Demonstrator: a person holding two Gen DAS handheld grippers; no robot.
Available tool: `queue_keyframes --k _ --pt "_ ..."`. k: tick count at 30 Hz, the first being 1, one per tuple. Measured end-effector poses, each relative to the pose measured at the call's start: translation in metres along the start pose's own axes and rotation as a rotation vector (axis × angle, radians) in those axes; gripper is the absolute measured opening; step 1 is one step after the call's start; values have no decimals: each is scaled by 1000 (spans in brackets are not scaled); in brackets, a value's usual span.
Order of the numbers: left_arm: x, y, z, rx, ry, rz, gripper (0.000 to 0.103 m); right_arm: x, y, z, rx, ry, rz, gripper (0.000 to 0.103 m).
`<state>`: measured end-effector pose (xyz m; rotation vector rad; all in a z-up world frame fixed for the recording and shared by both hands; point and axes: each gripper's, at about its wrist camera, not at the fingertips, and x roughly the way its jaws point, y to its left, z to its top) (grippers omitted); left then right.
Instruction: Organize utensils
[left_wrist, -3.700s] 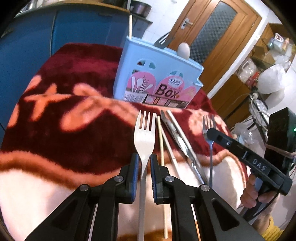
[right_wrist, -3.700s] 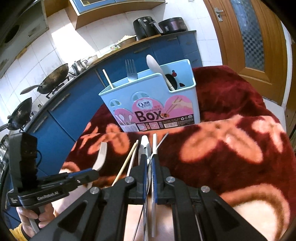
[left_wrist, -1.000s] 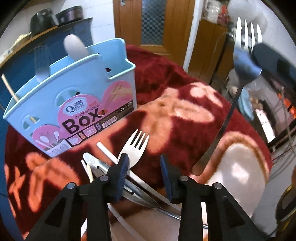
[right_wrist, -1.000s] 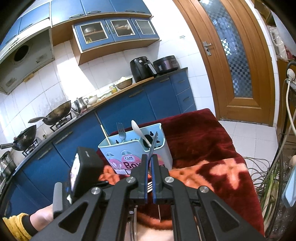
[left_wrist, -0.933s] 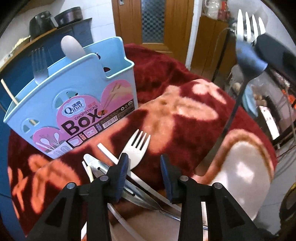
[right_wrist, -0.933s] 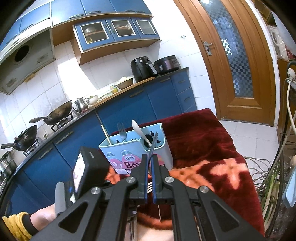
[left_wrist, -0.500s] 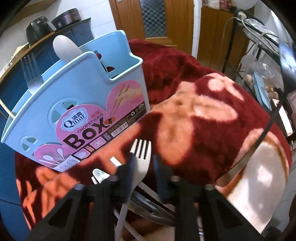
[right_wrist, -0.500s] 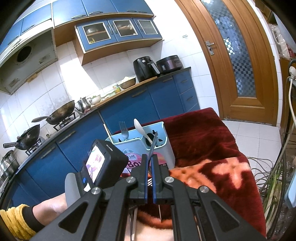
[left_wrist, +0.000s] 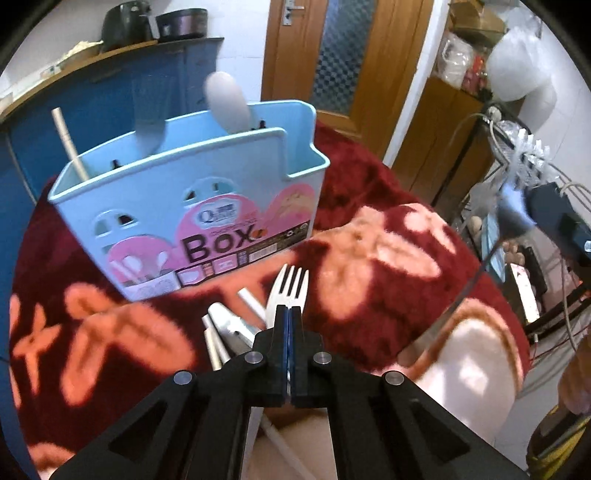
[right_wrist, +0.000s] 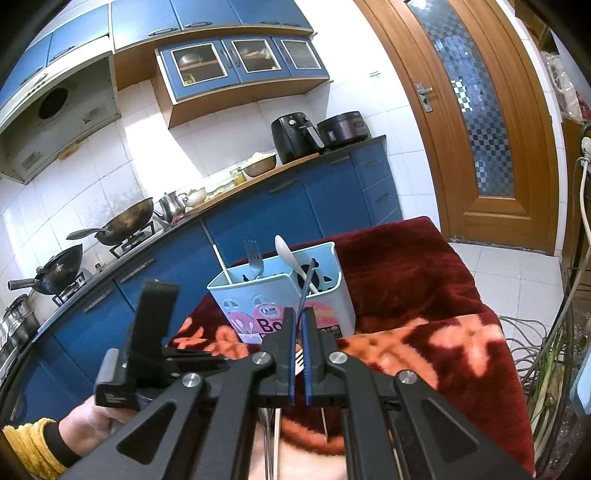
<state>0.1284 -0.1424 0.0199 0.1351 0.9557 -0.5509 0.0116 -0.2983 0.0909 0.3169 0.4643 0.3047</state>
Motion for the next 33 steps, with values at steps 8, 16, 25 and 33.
queue_keyframes --k 8,16,25,33 --pt "3 0 -3 75 100 9 6 4 1 -2 8 14 4 4" --pt "22 1 3 92 179 68 7 6 1 -3 3 23 4 5" --pt "29 1 3 103 212 60 6 26 -18 -8 73 125 -41 5" --pt "1 23 -4 -41 71 -37 6 68 -43 -10 153 287 -115 12"
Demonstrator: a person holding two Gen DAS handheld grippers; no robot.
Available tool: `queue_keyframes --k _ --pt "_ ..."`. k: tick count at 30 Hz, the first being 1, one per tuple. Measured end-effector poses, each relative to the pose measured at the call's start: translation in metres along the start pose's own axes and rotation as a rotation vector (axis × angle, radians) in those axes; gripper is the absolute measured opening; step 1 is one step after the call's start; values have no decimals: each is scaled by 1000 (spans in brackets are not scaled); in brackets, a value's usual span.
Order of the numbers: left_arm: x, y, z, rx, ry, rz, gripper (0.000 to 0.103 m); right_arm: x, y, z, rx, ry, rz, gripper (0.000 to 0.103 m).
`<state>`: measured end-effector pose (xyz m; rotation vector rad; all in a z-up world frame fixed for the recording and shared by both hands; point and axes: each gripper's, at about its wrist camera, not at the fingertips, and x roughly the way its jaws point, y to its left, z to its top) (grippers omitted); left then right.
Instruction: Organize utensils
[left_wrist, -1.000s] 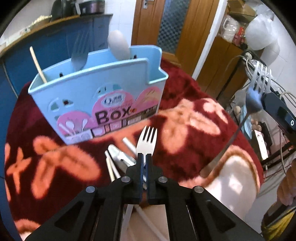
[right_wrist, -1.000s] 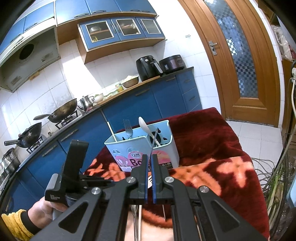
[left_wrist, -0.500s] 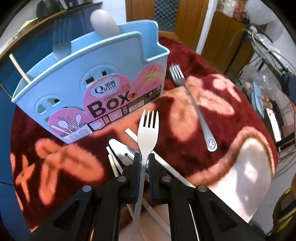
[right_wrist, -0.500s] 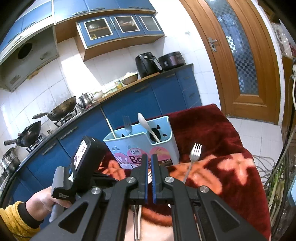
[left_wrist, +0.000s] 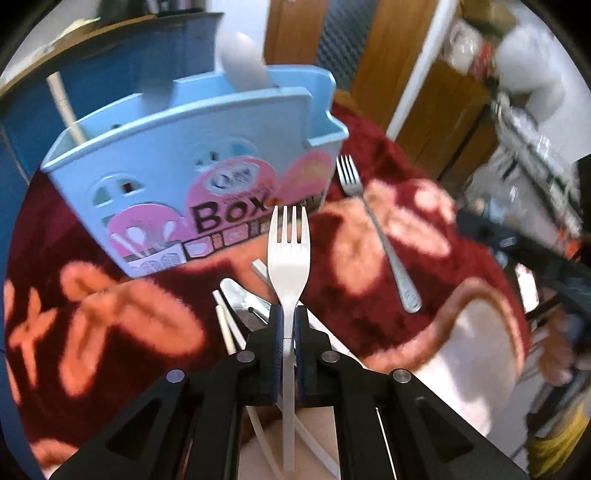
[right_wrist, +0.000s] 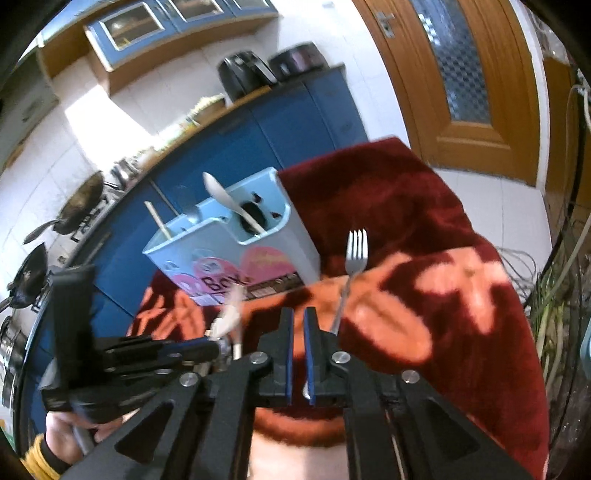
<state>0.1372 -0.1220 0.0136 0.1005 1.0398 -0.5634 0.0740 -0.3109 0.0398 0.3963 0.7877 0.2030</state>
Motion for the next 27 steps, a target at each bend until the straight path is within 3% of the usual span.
queue_keyframes --k 6,15,23,27 --pt "-30 20 -10 -70 -134 12 6 45 -1 14 -29 177 -117 15" --pt "-39 31 -12 -73 -204 -17 5 90 14 38 -142 349 -324 15" --pt "-40 42 -12 -106 -236 -67 5 116 7 50 -120 503 -327 16" --pt "-37 42 -12 -114 -246 -80 5 116 5 52 -131 502 -325 9"
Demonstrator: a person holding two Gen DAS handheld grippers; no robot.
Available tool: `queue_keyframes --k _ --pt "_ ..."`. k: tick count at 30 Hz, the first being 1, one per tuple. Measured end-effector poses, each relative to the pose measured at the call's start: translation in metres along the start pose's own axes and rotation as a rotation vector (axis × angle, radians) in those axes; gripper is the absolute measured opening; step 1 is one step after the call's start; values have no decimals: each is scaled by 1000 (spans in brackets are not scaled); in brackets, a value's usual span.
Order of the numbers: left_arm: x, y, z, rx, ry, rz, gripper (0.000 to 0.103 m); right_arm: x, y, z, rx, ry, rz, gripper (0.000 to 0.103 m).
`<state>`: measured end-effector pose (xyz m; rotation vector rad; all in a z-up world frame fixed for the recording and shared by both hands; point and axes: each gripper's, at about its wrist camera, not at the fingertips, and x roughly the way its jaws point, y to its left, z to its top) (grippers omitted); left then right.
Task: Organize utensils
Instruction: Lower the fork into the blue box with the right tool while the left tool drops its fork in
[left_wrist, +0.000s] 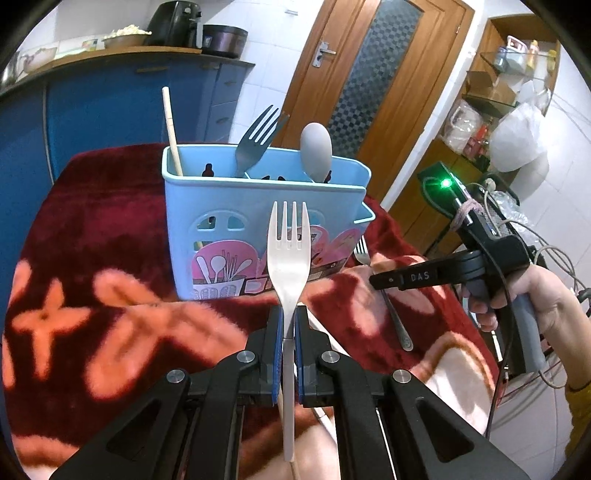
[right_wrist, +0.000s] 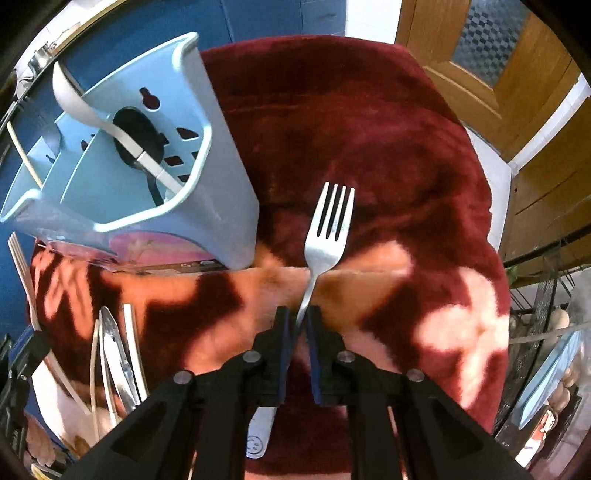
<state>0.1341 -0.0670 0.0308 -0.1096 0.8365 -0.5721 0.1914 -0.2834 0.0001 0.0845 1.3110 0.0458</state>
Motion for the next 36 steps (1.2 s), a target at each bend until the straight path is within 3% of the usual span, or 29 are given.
queue_keyframes --k 4,9,13,19,26,36 --pt "-7 0 -1 -19 -33 -11 5 -6 -12 -7 69 -70 74 5" --pt "-22 -4 0 0 -97 -6 5 -22 -35 -40 170 -192 224 5" --pt "-35 -8 4 2 -148 -11 5 -46 -34 -71 167 -337 311 5" --pt "-54 -12 19 20 -250 27 5 -83 -19 -95 124 -551 368 5" --pt "-64 4 48 -16 -348 80 5 -112 -6 -84 63 -738 379 5" --pt "-56 23 93 -62 -540 155 6 -122 9 -30 -18 -921 374 5"
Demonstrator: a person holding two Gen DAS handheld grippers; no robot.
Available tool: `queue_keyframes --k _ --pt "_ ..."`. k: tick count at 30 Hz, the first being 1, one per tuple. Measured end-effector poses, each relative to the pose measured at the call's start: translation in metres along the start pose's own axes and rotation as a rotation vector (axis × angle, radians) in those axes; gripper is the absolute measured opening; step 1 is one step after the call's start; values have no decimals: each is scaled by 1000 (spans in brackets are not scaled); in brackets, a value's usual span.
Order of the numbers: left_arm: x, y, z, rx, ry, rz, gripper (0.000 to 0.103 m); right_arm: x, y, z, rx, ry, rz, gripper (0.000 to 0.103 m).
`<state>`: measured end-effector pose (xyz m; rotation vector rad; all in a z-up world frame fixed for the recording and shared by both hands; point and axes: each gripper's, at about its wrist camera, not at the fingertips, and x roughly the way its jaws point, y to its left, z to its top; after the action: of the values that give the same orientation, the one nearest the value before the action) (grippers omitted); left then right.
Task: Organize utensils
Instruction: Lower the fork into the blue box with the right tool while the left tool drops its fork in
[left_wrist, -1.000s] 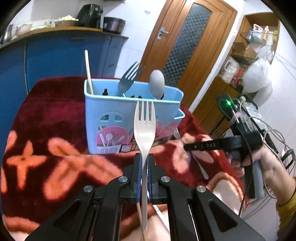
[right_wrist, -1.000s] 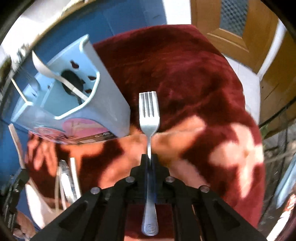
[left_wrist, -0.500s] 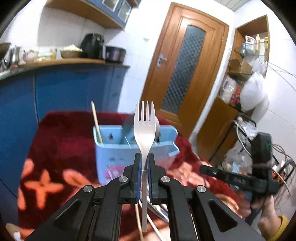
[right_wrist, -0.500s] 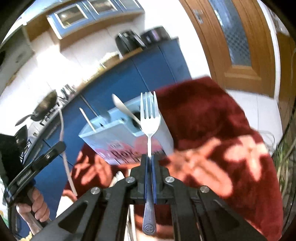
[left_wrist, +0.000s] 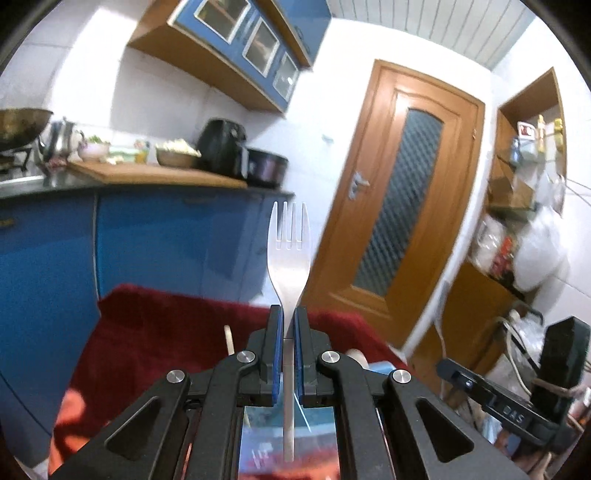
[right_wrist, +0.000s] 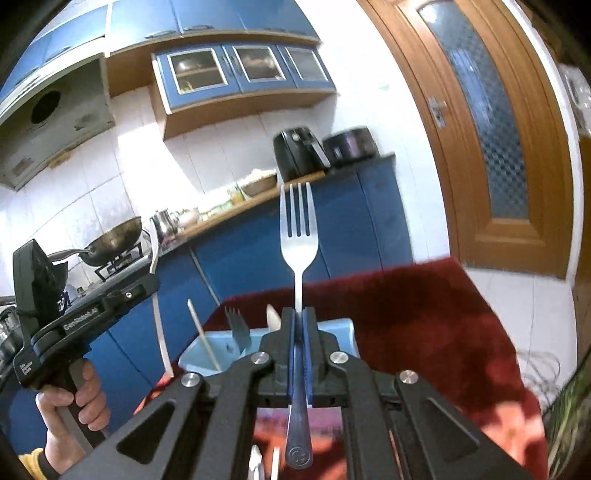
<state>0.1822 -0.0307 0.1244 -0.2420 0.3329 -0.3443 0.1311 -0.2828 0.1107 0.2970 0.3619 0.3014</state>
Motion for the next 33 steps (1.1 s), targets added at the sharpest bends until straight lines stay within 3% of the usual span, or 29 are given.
queue_keyframes --k 6,12,22,26,33 --pt "22 0 -5 31 -90 75 6 22 6 2 -93 -101 17 5" --pt "38 -3 -31 82 -107 106 6 45 10 -11 -175 -125 8 5" --pt "48 -1 -47 79 -28 71 6 58 -4 -30 -148 -20 19 6" --pt "45 -7 -51 109 4 73 19 55 -1 -30 -141 -10 21 16" --pt "30 -10 -51 106 41 68 25 41 9 -29 -138 -20 24 19"
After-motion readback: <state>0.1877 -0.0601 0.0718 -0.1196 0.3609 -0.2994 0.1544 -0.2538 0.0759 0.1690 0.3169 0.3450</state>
